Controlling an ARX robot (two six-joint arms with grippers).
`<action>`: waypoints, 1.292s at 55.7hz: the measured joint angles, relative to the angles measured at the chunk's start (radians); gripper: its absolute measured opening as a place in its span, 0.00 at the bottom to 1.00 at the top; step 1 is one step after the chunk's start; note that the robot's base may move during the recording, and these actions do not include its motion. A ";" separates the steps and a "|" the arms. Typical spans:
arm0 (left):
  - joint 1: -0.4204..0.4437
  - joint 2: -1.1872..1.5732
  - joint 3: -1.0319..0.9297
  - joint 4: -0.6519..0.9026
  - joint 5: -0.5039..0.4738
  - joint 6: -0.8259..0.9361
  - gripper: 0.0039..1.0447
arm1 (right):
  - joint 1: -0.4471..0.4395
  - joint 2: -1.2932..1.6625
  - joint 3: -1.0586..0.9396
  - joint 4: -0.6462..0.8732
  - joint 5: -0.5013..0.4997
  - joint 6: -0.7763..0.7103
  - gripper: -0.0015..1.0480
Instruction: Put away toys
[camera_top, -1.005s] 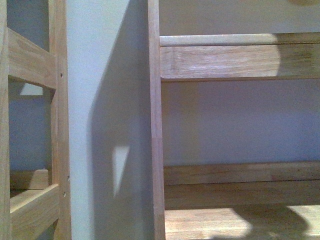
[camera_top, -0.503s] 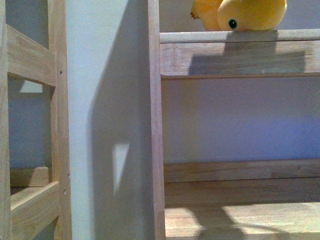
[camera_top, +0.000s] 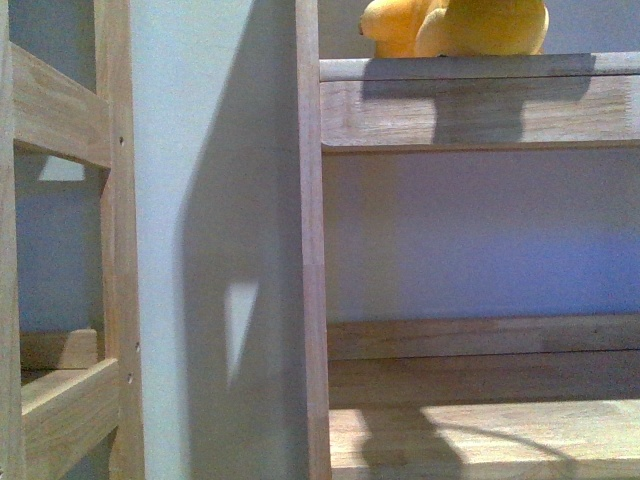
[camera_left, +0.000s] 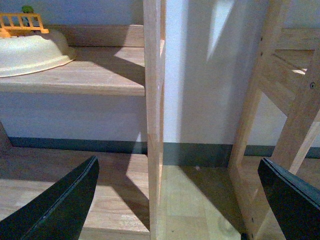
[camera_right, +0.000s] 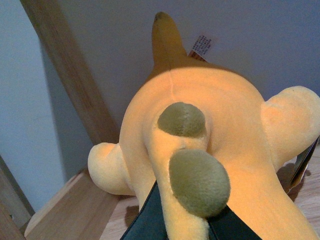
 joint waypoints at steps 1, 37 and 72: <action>0.000 0.000 0.000 0.000 0.000 0.000 0.94 | -0.002 0.002 0.001 -0.001 -0.003 0.006 0.06; 0.000 0.000 0.000 0.000 0.000 0.000 0.94 | -0.042 0.083 0.113 -0.094 -0.047 0.146 0.17; 0.000 0.000 0.000 0.000 0.000 0.000 0.94 | -0.001 0.039 -0.023 0.146 0.011 -0.169 0.94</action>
